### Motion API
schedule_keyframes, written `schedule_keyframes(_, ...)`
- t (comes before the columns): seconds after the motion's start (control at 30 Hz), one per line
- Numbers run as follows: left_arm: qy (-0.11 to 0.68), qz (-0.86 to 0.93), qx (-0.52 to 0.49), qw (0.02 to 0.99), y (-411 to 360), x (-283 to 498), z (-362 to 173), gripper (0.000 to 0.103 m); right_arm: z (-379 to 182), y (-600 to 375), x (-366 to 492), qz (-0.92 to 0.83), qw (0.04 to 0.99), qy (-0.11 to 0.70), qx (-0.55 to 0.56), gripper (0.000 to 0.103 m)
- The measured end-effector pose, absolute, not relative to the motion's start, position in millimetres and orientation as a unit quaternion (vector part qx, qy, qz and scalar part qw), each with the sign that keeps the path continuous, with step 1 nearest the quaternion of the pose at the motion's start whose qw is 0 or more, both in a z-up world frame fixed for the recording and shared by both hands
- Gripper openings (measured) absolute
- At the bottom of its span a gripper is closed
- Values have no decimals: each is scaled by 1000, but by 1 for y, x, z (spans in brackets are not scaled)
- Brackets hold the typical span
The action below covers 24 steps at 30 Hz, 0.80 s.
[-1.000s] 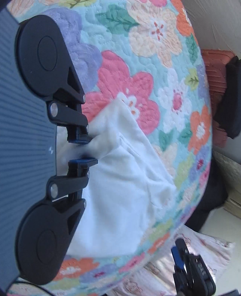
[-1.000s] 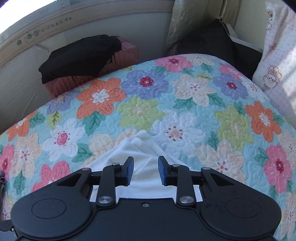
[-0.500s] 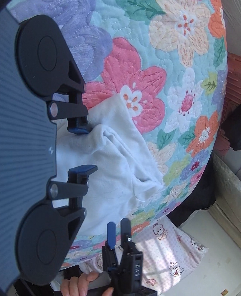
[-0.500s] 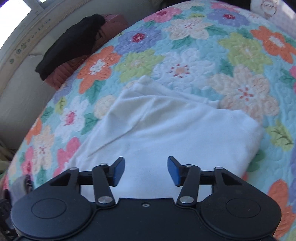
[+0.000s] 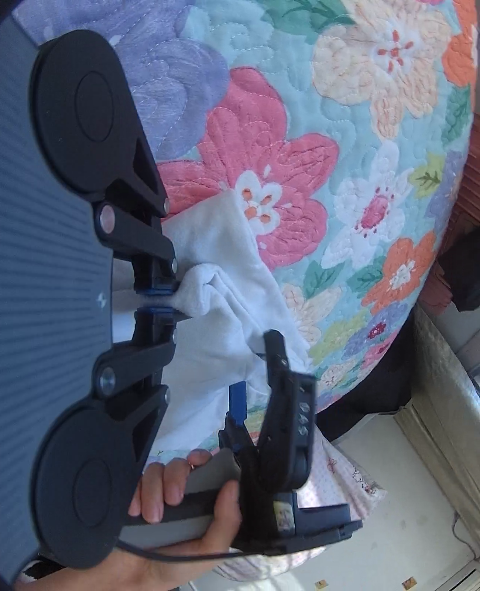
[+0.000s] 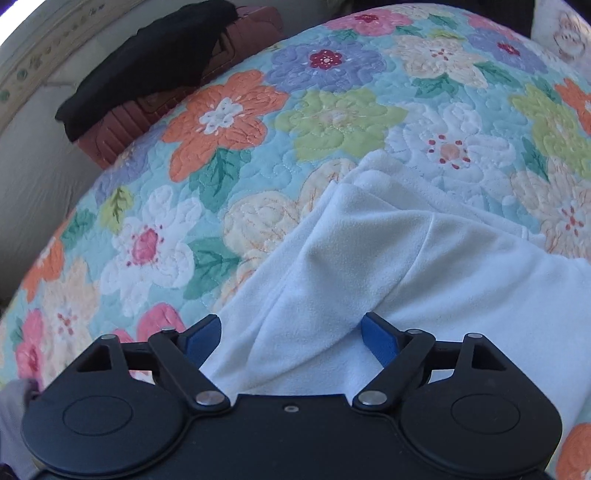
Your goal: Fold clothes
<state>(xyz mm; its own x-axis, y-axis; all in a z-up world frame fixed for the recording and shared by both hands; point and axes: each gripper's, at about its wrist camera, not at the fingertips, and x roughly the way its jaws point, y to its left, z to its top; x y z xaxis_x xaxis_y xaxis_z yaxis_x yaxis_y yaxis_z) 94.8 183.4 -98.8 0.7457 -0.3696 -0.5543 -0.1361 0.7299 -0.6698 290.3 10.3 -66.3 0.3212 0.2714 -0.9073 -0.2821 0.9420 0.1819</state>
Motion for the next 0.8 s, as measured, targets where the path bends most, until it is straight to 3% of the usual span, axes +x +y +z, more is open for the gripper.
schedule_keyframes(0.03, 338, -72, -352, 870, 181, 93, -94, 5, -68, 15, 283, 162, 822, 544, -47, 68)
schedule_keyframes(0.07, 324, -77, -346, 877, 180, 91, -88, 4, -68, 19, 276, 154, 830, 529, -82, 58)
schedule_keyframes(0.13, 297, -87, -345, 886, 180, 87, -78, 4, -60, 11, 270, 148, 847, 506, -70, 19)
schedule_keyframes(0.2, 275, -91, -351, 890, 183, 84, -72, 4, -48, 5, 266, 138, 863, 484, -45, 16)
schedule_keyframes(0.3, 271, -62, -334, 901, 187, 83, -67, 4, -28, 3, 265, 132, 879, 458, -12, 16)
schedule_keyframes(0.4, 316, -14, -326, 891, 194, 95, -82, 4, -19, 10, 269, 155, 884, 441, 16, 19)
schedule_keyframes(0.5, 371, 18, -340, 864, 198, 105, -107, 5, -14, -8, 269, 110, 897, 416, 102, 44)
schedule_keyframes(0.53, 370, 21, -351, 860, 201, 105, -108, 5, -13, -19, 265, 104, 898, 410, 126, 47)
schedule_keyframes(0.8, 368, 52, -381, 847, 210, 99, -108, 6, -21, -92, 196, 165, 891, 399, 142, 50)
